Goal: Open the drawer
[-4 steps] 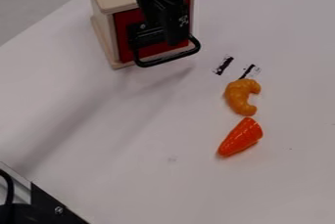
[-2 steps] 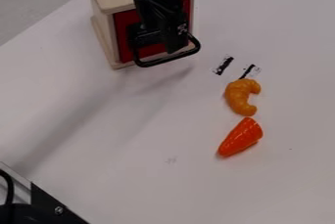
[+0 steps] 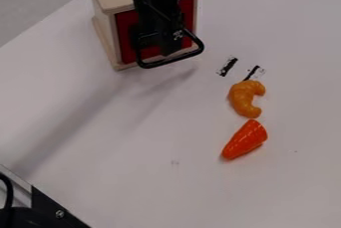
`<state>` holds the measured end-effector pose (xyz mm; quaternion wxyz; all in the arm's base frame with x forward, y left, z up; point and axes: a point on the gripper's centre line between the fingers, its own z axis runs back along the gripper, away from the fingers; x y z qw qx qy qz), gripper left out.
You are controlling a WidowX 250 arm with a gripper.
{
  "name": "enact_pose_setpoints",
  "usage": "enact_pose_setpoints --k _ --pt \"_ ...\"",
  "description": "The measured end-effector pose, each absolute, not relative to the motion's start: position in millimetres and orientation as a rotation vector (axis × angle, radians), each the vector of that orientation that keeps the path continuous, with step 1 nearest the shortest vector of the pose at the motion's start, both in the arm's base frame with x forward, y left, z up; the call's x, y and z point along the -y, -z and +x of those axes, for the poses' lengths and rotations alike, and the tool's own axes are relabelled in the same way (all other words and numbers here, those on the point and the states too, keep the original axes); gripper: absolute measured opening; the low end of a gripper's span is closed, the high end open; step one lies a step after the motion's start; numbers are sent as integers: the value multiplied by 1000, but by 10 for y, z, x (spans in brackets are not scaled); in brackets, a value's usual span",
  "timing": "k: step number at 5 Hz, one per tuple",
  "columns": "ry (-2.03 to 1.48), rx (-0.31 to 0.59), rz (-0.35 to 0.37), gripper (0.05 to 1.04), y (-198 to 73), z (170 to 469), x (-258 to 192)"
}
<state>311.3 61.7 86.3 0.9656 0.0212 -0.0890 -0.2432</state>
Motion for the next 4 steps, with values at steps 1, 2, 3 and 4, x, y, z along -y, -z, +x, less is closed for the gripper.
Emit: enact_pose_setpoints --k 1,2,3,4 --pt "521 171 35 996 -717 3095 -586" --pt "545 155 55 996 -558 3063 -585" --pt "558 137 62 996 -452 3082 -533" --pt "572 124 57 996 -388 3093 -481"
